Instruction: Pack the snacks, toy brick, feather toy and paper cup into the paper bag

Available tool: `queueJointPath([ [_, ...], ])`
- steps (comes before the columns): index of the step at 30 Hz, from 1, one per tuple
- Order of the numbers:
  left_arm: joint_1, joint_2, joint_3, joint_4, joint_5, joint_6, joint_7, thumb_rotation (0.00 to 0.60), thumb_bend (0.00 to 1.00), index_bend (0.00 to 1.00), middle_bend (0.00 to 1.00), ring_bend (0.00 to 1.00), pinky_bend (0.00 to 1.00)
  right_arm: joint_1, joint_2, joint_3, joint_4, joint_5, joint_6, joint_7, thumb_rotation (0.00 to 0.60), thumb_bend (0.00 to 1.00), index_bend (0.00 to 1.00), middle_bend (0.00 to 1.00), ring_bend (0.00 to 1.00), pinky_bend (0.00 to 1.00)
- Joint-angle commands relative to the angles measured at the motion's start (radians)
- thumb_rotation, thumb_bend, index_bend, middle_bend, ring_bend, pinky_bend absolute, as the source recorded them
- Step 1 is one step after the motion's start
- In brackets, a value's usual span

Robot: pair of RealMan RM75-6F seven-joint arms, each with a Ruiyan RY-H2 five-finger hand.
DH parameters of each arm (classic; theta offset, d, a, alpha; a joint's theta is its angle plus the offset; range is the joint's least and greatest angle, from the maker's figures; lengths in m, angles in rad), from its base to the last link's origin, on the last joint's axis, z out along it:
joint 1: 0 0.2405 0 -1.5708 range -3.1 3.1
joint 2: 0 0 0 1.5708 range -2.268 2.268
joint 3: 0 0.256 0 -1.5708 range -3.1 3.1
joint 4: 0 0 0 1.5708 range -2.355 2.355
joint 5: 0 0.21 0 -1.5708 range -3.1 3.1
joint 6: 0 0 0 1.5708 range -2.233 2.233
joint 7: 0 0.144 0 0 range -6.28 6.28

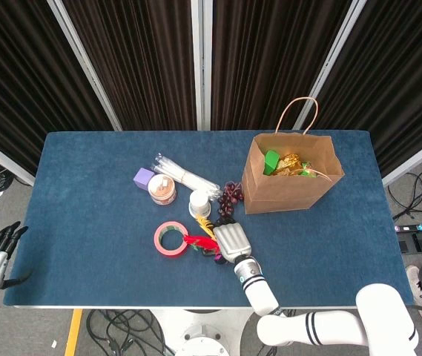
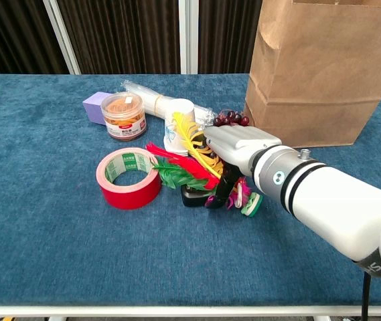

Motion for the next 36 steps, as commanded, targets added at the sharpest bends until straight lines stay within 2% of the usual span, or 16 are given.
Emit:
queueJointPath([
  [1, 0.000, 0.000, 0.000, -0.001, 0.000, -0.001, 0.000, 0.600, 0.26, 0.14, 0.09, 0.02, 0.17, -0.002, 0.005, -0.002, -0.007, -0.003, -0.003, 0.001, 0.600, 0.00, 0.25, 0.34, 0.17, 0.22],
  [7, -0.001, 0.001, 0.000, -0.002, -0.001, -0.003, -0.001, 0.600, 0.26, 0.14, 0.08, 0.02, 0.17, -0.006, 0.008, -0.002, -0.009, -0.028, 0.002, 0.011, 0.600, 0.06, 0.31, 0.38, 0.22, 0.27],
  [16, 0.002, -0.001, 0.001, 0.002, -0.001, -0.001, -0.002, 0.600, 0.27, 0.14, 0.08, 0.02, 0.17, -0.003, 0.002, -0.013, 0.005, 0.013, -0.006, -0.024, 0.600, 0.08, 0.35, 0.38, 0.24, 0.31],
  [20, 0.003, -0.002, 0.001, 0.005, 0.000, 0.000, -0.005, 0.600, 0.26, 0.14, 0.08, 0.02, 0.17, -0.002, 0.008, -0.015, -0.003, 0.012, -0.021, -0.021, 0.600, 0.02, 0.36, 0.38, 0.24, 0.32],
  [31, 0.004, -0.005, 0.001, 0.012, 0.000, -0.001, -0.009, 0.600, 0.26, 0.14, 0.08, 0.02, 0.17, 0.009, 0.007, -0.026, 0.014, 0.032, -0.051, -0.033, 0.600, 0.00, 0.35, 0.36, 0.20, 0.24],
  [36, 0.005, -0.006, 0.000, 0.016, -0.002, 0.000, -0.014, 0.600, 0.26, 0.14, 0.08, 0.02, 0.17, 0.010, -0.015, -0.022, 0.037, 0.031, -0.031, -0.034, 0.600, 0.02, 0.35, 0.38, 0.22, 0.25],
])
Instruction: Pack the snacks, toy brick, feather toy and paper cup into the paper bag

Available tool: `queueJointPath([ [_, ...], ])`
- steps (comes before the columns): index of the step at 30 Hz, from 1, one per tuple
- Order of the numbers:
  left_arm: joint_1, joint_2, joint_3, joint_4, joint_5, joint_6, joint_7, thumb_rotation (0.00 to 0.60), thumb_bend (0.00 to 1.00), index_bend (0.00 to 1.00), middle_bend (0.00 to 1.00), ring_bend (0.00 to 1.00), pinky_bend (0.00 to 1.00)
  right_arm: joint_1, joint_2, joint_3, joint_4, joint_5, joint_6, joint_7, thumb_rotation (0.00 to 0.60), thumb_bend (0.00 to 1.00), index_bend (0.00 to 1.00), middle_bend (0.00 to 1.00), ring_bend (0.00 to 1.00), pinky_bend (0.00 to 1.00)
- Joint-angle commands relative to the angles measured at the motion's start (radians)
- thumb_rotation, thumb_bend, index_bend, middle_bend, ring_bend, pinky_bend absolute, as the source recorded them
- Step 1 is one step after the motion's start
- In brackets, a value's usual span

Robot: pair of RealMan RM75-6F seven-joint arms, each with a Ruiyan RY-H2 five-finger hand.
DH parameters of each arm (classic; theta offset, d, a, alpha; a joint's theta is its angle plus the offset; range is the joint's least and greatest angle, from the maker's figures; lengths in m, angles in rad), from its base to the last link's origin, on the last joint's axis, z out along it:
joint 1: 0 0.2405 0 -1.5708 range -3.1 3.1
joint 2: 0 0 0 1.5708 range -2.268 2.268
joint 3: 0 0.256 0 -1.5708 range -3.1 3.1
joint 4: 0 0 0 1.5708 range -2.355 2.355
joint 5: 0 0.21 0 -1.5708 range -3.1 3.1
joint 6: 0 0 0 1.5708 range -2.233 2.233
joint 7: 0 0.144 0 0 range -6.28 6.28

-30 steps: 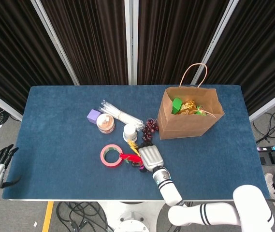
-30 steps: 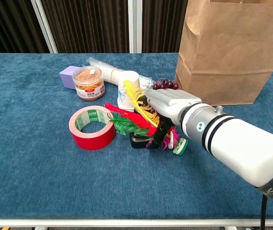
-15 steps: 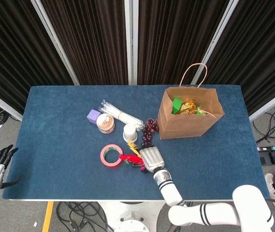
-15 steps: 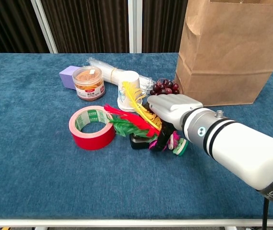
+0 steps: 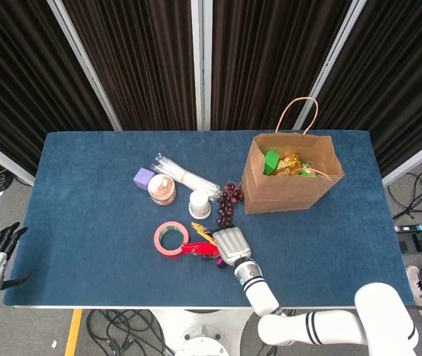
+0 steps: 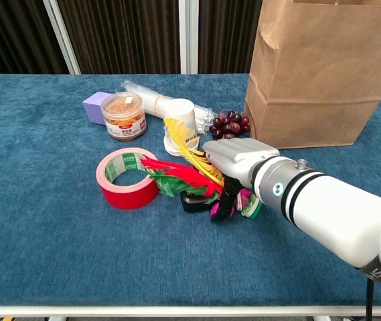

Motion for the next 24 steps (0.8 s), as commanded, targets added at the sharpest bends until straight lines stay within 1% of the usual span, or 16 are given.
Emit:
queueJointPath([
  [1, 0.001, -0.001, 0.001, 0.002, 0.000, 0.000, -0.002, 0.600, 0.27, 0.14, 0.08, 0.02, 0.17, -0.001, -0.013, 0.001, 0.014, -0.004, 0.016, -0.001, 0.600, 0.04, 0.36, 0.38, 0.23, 0.27],
  [6, 0.001, -0.002, 0.001, 0.005, 0.000, -0.002, -0.006, 0.600, 0.26, 0.14, 0.08, 0.02, 0.17, -0.007, -0.023, -0.004, 0.024, -0.022, 0.037, -0.006, 0.600, 0.12, 0.42, 0.39, 0.28, 0.36],
  [7, 0.001, -0.002, 0.001, 0.005, 0.000, -0.002, -0.006, 0.600, 0.26, 0.14, 0.08, 0.02, 0.17, -0.008, -0.024, -0.005, 0.026, -0.028, 0.041, -0.006, 0.600, 0.14, 0.44, 0.41, 0.30, 0.40],
  [10, -0.001, -0.002, 0.000, 0.004, 0.001, -0.003, -0.005, 0.600, 0.26, 0.14, 0.09, 0.02, 0.17, -0.013, -0.027, -0.011, 0.030, -0.036, 0.045, -0.009, 0.600, 0.18, 0.50, 0.45, 0.35, 0.47],
  [14, -0.001, -0.002, 0.000, 0.001, 0.002, -0.002, -0.003, 0.600, 0.26, 0.14, 0.09, 0.02, 0.17, -0.014, -0.022, -0.011, 0.024, -0.023, 0.040, -0.024, 0.600, 0.20, 0.53, 0.47, 0.37, 0.49],
  [24, -0.002, -0.001, 0.001, -0.003, 0.002, -0.004, -0.004, 0.600, 0.27, 0.14, 0.09, 0.02, 0.17, -0.025, 0.003, -0.002, -0.004, -0.050, 0.057, -0.021, 0.600, 0.28, 0.63, 0.55, 0.45, 0.60],
])
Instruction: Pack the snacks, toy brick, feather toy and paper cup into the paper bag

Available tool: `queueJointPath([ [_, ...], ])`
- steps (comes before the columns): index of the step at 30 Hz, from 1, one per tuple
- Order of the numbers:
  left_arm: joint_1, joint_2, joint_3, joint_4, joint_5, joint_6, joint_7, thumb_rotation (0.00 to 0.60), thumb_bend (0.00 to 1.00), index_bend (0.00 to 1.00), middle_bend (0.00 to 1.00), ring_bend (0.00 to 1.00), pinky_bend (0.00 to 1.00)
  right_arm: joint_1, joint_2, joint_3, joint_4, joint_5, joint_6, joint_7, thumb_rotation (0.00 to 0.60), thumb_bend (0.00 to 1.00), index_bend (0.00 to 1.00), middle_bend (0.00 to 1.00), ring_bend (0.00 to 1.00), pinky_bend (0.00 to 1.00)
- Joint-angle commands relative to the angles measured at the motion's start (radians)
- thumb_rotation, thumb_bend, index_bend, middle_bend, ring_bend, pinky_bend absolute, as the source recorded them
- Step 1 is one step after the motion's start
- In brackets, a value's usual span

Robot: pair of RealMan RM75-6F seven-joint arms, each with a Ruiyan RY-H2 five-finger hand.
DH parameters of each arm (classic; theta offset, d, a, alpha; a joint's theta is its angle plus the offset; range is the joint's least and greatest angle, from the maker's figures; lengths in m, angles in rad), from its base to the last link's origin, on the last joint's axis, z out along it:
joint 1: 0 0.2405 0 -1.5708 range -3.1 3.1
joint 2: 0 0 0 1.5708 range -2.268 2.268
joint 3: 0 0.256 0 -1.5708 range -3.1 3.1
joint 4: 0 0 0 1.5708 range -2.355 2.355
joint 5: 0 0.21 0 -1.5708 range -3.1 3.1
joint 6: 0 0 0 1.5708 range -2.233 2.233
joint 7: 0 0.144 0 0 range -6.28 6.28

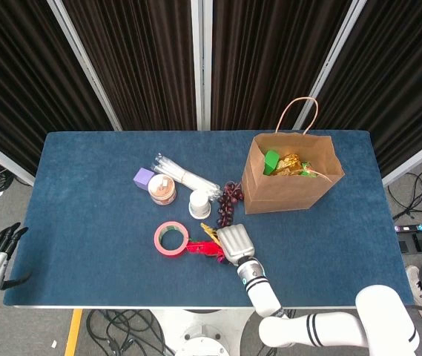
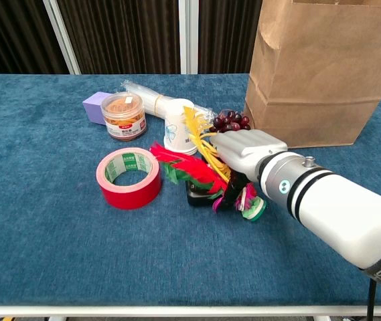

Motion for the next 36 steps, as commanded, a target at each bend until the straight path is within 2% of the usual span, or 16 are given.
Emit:
queueJointPath([
  [1, -0.001, 0.000, 0.000, -0.002, 0.001, 0.001, 0.002, 0.600, 0.26, 0.14, 0.09, 0.02, 0.17, -0.002, 0.003, 0.002, -0.003, 0.001, 0.001, 0.000, 0.600, 0.29, 0.63, 0.55, 0.45, 0.60],
  [23, 0.002, 0.001, 0.002, -0.004, 0.002, 0.001, -0.012, 0.600, 0.26, 0.14, 0.08, 0.02, 0.17, -0.002, 0.016, 0.025, -0.028, -0.011, 0.010, -0.004, 0.600, 0.41, 0.79, 0.69, 0.59, 0.76],
  [36, 0.001, -0.003, 0.004, -0.003, 0.004, 0.001, -0.011, 0.600, 0.27, 0.14, 0.08, 0.02, 0.17, 0.014, 0.068, 0.079, -0.134, -0.011, 0.055, -0.032, 0.600, 0.43, 0.80, 0.70, 0.61, 0.77],
])
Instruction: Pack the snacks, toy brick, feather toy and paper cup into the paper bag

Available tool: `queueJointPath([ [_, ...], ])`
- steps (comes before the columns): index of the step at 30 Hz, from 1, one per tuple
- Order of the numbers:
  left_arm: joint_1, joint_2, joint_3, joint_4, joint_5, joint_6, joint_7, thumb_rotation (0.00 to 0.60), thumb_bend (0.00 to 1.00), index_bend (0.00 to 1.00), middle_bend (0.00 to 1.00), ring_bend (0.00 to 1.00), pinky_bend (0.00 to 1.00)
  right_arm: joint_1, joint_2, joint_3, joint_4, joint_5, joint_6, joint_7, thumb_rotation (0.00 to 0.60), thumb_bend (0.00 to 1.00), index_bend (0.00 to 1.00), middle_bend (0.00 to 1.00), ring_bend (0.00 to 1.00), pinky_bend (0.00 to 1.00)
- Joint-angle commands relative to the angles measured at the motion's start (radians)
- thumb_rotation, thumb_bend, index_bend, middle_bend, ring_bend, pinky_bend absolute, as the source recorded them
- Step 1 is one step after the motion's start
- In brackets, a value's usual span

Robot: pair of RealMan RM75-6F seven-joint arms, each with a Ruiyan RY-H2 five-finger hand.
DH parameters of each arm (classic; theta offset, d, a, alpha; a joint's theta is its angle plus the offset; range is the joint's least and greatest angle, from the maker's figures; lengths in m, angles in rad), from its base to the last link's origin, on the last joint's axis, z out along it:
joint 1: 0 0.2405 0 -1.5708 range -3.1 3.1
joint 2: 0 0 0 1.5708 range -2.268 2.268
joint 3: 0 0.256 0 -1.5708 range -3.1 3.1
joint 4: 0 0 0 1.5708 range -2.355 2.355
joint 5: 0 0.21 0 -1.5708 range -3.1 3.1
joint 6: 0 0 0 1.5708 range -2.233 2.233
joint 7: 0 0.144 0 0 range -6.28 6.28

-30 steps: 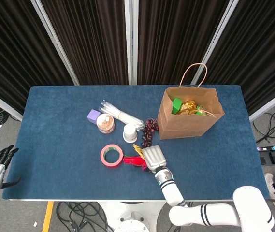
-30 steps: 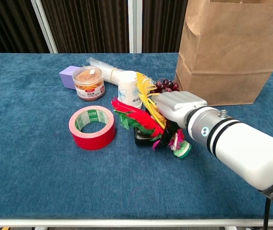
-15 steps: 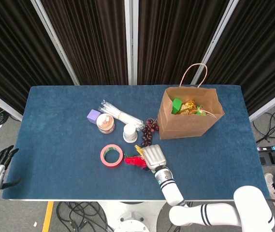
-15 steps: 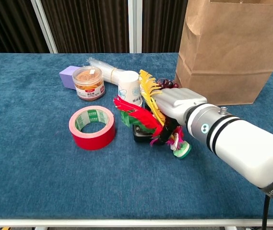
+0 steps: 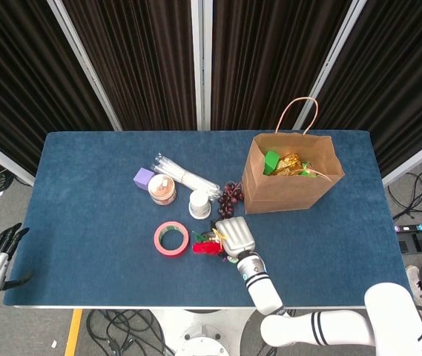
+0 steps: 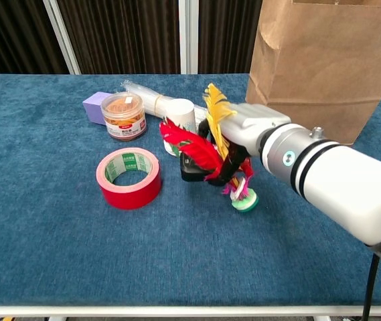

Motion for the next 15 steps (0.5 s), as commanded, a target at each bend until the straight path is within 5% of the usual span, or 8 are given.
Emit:
queueJointPath([
  [1, -0.001, 0.000, 0.000, -0.002, 0.001, 0.000, 0.001, 0.600, 0.26, 0.14, 0.08, 0.02, 0.17, 0.010, 0.020, 0.024, -0.038, -0.004, 0.021, -0.013, 0.600, 0.43, 0.80, 0.70, 0.61, 0.77],
  [15, -0.005, 0.010, 0.001, -0.027, 0.006, 0.002, 0.013, 0.600, 0.27, 0.14, 0.09, 0.02, 0.17, 0.095, 0.090, 0.139, -0.257, 0.029, 0.144, -0.161, 0.600, 0.43, 0.81, 0.71, 0.61, 0.77],
])
